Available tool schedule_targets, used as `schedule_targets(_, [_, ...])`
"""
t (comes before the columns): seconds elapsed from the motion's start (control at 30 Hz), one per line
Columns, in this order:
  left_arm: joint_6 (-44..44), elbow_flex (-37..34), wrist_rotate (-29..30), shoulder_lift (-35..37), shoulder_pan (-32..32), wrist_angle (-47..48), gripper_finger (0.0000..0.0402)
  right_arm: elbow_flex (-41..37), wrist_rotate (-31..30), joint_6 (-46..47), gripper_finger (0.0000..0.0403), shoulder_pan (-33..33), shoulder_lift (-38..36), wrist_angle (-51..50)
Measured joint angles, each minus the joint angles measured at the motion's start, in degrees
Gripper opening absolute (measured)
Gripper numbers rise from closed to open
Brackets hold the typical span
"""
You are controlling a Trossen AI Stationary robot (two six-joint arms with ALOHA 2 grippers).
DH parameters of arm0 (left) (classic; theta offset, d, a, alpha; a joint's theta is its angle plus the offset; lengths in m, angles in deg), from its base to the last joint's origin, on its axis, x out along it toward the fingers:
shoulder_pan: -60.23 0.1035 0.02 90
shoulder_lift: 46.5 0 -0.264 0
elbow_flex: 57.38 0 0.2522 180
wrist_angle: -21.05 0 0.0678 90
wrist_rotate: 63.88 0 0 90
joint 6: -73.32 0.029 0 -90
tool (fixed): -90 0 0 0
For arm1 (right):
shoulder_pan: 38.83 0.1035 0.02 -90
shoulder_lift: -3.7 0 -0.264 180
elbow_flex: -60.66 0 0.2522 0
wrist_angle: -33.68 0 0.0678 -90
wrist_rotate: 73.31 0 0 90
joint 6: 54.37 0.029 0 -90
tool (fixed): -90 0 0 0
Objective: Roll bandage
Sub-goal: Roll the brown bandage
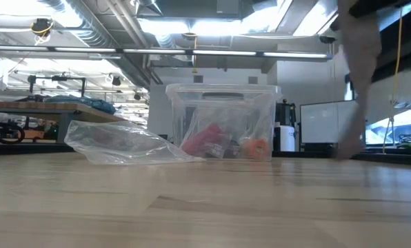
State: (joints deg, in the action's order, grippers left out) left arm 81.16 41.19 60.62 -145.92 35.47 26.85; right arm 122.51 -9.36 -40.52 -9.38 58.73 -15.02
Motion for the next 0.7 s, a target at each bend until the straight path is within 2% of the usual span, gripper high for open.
schedule_targets(0.17, [0.21, 0.0, -0.04, -0.02, -0.01, -0.43, 0.0001, -3.08, -0.33, 0.72, 0.0227, 2.99, -5.73, 3.13])
schedule_targets(0.3, [-0.1, 0.0, -0.02, -0.02, 0.52, -0.38, 0.0001, -9.99, 0.83, -2.01, 0.0229, 4.87, -8.16, 13.12])
schedule_targets(0.47, [-0.33, 0.0, -0.01, -0.07, 0.86, -0.18, 0.0001, -20.69, 1.92, -5.08, 0.0223, 6.32, -8.33, 33.08])
schedule_targets(0.63, [-0.35, 0.0, 0.0, -0.07, 0.86, 0.17, 0.0001, -25.4, 1.06, -2.53, 0.0212, 6.23, -8.7, 36.11])
schedule_targets(0.7, [-0.26, 0.0, 0.0, -0.07, 0.86, 0.06, 0.0001, -27.53, 1.21, -0.66, 0.0208, 6.23, -8.67, 40.23])
